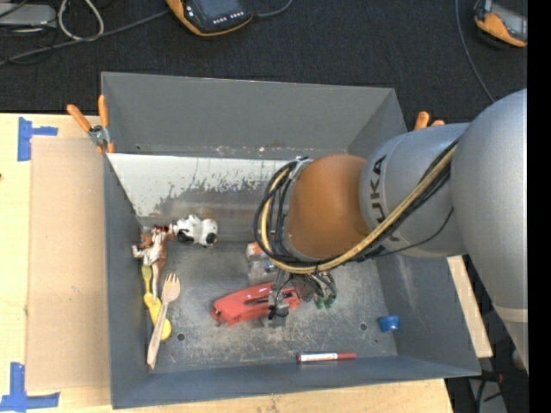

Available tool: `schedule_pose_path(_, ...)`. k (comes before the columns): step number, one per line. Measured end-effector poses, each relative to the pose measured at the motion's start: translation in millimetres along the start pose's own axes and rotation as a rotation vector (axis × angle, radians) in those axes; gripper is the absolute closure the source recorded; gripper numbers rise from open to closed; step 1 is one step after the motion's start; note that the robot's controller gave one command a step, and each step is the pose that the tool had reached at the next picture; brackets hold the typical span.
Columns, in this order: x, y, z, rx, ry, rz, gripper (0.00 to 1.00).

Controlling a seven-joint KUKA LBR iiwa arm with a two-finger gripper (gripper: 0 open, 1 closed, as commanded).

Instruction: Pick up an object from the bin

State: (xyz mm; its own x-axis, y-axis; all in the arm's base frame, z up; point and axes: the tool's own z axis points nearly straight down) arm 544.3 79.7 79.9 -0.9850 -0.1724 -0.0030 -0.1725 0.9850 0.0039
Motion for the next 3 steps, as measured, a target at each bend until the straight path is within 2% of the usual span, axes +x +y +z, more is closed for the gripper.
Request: schedule_pose_path(3, 0.0, 0.0, 0.0, 0.000, 0.000, 0.001, 1.00)
